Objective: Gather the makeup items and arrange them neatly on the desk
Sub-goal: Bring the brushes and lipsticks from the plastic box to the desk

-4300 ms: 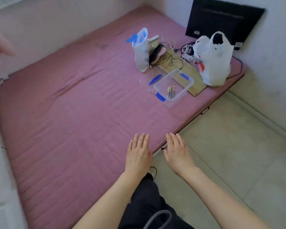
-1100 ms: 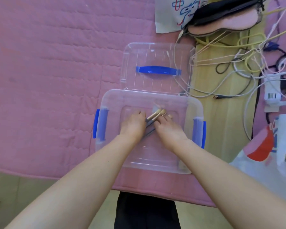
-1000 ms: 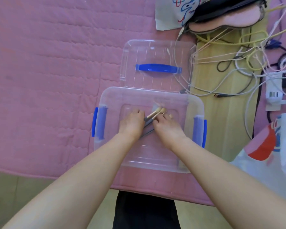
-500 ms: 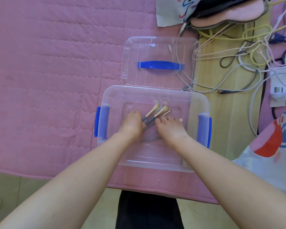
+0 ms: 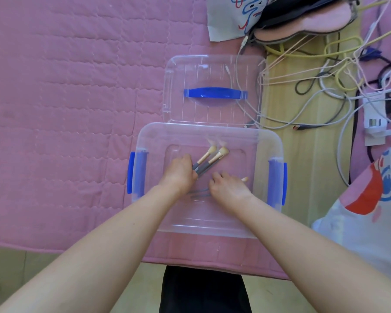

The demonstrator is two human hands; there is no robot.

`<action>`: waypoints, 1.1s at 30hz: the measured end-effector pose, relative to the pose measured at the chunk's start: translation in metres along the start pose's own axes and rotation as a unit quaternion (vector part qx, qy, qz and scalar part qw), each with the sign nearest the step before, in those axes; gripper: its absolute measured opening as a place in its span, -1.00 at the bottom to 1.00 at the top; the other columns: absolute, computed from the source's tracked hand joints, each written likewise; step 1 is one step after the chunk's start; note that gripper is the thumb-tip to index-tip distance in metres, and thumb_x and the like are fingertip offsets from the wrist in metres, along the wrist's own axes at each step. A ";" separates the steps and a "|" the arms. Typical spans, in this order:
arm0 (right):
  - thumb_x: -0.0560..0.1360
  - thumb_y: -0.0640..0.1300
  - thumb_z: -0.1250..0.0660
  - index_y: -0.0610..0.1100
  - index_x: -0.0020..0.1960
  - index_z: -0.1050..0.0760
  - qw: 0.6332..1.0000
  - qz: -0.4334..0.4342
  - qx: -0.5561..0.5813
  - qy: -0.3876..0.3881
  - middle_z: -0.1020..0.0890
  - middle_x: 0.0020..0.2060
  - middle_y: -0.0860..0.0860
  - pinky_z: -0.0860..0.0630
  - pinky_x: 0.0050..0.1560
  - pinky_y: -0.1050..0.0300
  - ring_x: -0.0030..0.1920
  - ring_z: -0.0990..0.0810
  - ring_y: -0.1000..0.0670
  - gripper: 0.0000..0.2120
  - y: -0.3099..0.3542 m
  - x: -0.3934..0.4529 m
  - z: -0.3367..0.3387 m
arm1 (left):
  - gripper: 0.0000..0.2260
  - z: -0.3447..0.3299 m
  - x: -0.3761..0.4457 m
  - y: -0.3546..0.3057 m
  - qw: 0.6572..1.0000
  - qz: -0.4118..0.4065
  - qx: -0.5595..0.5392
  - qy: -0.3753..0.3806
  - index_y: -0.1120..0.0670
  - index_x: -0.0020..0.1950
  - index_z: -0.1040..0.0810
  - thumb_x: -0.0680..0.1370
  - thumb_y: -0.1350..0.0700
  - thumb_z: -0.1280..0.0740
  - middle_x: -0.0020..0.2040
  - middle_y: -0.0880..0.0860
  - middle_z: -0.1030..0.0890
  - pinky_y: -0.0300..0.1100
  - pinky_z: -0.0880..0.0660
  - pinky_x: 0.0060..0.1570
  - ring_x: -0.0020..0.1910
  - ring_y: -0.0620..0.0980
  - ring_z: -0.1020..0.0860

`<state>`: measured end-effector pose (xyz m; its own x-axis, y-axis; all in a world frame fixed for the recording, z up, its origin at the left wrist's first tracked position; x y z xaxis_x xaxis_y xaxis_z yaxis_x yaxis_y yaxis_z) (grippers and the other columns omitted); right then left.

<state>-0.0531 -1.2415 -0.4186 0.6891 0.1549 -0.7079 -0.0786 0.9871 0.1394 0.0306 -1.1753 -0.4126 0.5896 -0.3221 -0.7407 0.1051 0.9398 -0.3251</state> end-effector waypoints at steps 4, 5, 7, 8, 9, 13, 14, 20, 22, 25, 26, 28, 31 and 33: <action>0.28 -0.24 -0.01 -0.18 -0.37 -0.52 0.993 -0.006 -0.014 -0.113 -0.55 -0.46 -0.10 -0.44 -0.43 0.12 -0.44 -0.57 -0.10 -0.70 -0.005 0.002 0.026 | -0.90 0.001 -0.004 0.002 1.000 0.011 -0.026 0.009 0.13 0.00 -0.30 0.57 0.17 -0.22 -0.10 0.22 -0.47 -0.09 -0.34 -0.22 -0.11 0.22 -0.48; 0.25 -0.22 0.01 -0.15 -0.43 -0.50 0.991 -0.012 -0.006 -0.132 -0.52 -0.54 -0.07 -0.43 -0.45 0.13 -0.52 -0.53 -0.08 -0.70 -0.008 0.003 0.027 | -0.89 0.001 -0.005 0.004 0.999 0.019 -0.033 0.011 0.15 0.05 -0.30 0.58 0.17 -0.20 -0.10 0.21 -0.45 -0.09 -0.33 -0.21 -0.13 0.20 -0.45; 0.26 -0.21 0.01 -0.13 -0.40 -0.50 0.989 -0.032 -0.018 -0.145 -0.53 -0.53 -0.08 -0.45 -0.39 0.07 -0.53 -0.51 -0.08 -0.70 -0.011 0.003 0.033 | -0.81 0.001 -0.006 0.009 0.998 0.041 -0.048 0.008 0.22 0.16 -0.32 0.60 0.17 -0.17 -0.03 0.25 -0.47 -0.06 -0.36 -0.17 -0.10 0.21 -0.46; 0.27 -0.21 0.00 -0.13 -0.34 -0.51 0.985 -0.036 -0.032 -0.163 -0.54 -0.50 -0.09 -0.45 -0.34 0.03 -0.50 -0.51 -0.09 -0.70 -0.010 0.003 0.043 | -0.78 0.002 -0.006 0.014 0.996 0.056 -0.064 -0.001 0.24 0.19 -0.32 0.59 0.16 -0.17 0.01 0.27 -0.49 -0.06 -0.37 -0.15 -0.06 0.24 -0.48; 0.29 -0.22 0.00 -0.12 -0.29 -0.53 0.981 -0.040 -0.048 -0.184 -0.55 -0.47 -0.10 -0.44 -0.29 0.01 -0.47 -0.52 -0.10 -0.69 -0.011 0.004 0.048 | -0.75 0.003 -0.006 0.019 0.994 0.073 -0.083 -0.012 0.24 0.21 -0.32 0.58 0.15 -0.19 0.03 0.26 -0.49 -0.07 -0.38 -0.14 -0.03 0.25 -0.50; 0.32 -0.21 0.01 -0.13 -0.17 -0.58 0.976 -0.040 -0.072 -0.200 -0.59 -0.39 -0.12 -0.19 -0.18 -0.03 -0.38 -0.57 -0.14 -0.63 -0.012 0.009 0.053 | -0.71 -0.001 -0.004 0.030 0.986 0.100 -0.129 -0.013 0.18 0.09 -0.38 0.47 0.12 -0.38 -0.03 0.16 -0.50 -0.14 -0.39 -0.21 -0.14 0.12 -0.47; 0.32 -0.22 0.01 -0.13 -0.13 -0.60 0.976 -0.044 -0.077 -0.198 -0.59 -0.37 -0.12 -0.17 -0.18 -0.03 -0.37 -0.58 -0.15 -0.60 -0.014 0.011 0.052 | -0.71 -0.002 -0.003 0.032 0.986 0.100 -0.132 -0.015 0.16 0.05 -0.39 0.44 0.12 -0.41 -0.06 0.14 -0.50 -0.16 -0.38 -0.23 -0.17 0.09 -0.46; 0.32 -0.27 -0.03 -0.11 -0.13 -0.60 0.976 -0.083 -0.101 -0.172 -0.54 -0.42 -0.06 -0.35 -0.21 -0.03 -0.43 -0.52 -0.10 -0.62 -0.027 0.016 0.044 | -0.78 -0.011 0.002 0.028 0.995 0.071 -0.073 -0.003 0.09 -0.17 -0.43 0.38 0.12 -0.48 -0.19 0.09 -0.55 -0.16 -0.43 -0.24 -0.15 0.12 -0.56; 0.32 -0.27 -0.04 -0.13 -0.14 -0.61 0.976 -0.086 -0.095 -0.178 -0.53 -0.44 -0.04 -0.44 -0.25 0.00 -0.49 -0.50 -0.08 -0.64 -0.029 0.018 0.047 | -0.82 -0.015 0.001 0.020 0.999 0.043 -0.006 -0.009 0.07 -0.15 -0.41 0.42 0.13 -0.42 -0.10 0.13 -0.58 -0.10 -0.45 -0.18 -0.05 0.18 -0.58; 0.31 -0.27 -0.06 -0.14 -0.19 -0.61 0.974 -0.091 -0.107 -0.178 -0.53 -0.45 -0.05 -0.37 -0.17 -0.04 -0.50 -0.49 -0.07 -0.66 -0.028 0.017 0.045 | -0.88 -0.014 -0.001 0.014 0.998 0.028 0.031 -0.042 0.10 -0.04 -0.48 0.46 0.15 -0.36 -0.01 0.16 -0.58 -0.06 -0.46 -0.16 0.01 0.23 -0.56; 0.30 -0.27 -0.09 -0.15 -0.17 -0.62 0.973 -0.090 -0.114 -0.177 -0.53 -0.45 -0.05 -0.30 -0.13 -0.06 -0.50 -0.50 -0.07 -0.67 -0.026 0.015 0.044 | -0.89 -0.013 -0.001 0.015 0.998 0.030 0.022 -0.049 0.11 -0.05 -0.48 0.46 0.15 -0.36 -0.01 0.17 -0.58 -0.05 -0.46 -0.16 0.00 0.24 -0.55; 0.24 -0.26 -0.20 -0.16 -0.20 -0.62 0.975 -0.086 -0.118 -0.168 -0.53 -0.47 -0.06 -0.23 -0.09 -0.08 -0.51 -0.50 -0.08 -0.75 -0.022 0.009 0.043 | -0.88 -0.012 0.000 0.015 0.998 0.027 0.005 -0.054 0.08 -0.12 -0.43 0.46 0.16 -0.36 -0.03 0.17 -0.58 -0.05 -0.43 -0.19 -0.02 0.24 -0.55; 0.25 -0.24 -0.12 -0.13 -0.34 -0.57 0.975 -0.103 -0.102 -0.166 -0.52 -0.51 -0.07 -0.29 -0.01 -0.11 -0.53 -0.50 -0.07 -0.75 -0.025 0.002 0.042 | -0.87 -0.011 0.002 0.014 0.999 0.009 0.006 -0.053 0.04 -0.15 -0.40 0.46 0.16 -0.36 -0.06 0.15 -0.58 -0.11 -0.37 -0.25 -0.05 0.23 -0.56; 0.28 -0.25 -0.06 -0.13 -0.34 -0.58 0.978 -0.120 -0.082 -0.151 -0.52 -0.50 -0.07 -0.34 0.02 -0.13 -0.52 -0.50 -0.07 -0.70 -0.029 -0.001 0.039 | -0.94 -0.011 0.002 0.011 0.999 -0.002 0.024 -0.040 0.02 -0.11 -0.50 0.46 0.17 -0.33 -0.06 0.14 -0.59 -0.11 -0.39 -0.22 -0.03 0.22 -0.56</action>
<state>-0.0233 -1.2715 -0.3955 0.8808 -0.0761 -0.4672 0.0135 0.9906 -0.1358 0.0240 -1.1665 -0.4241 0.6514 -0.3171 -0.6893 0.1438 0.9436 -0.2982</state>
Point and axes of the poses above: each hand's wrist, its own x-axis towards the middle knuckle, its own z-axis out of the back of the hand, y = z × x, the point moved 10 cm from there along x, towards the middle knuckle
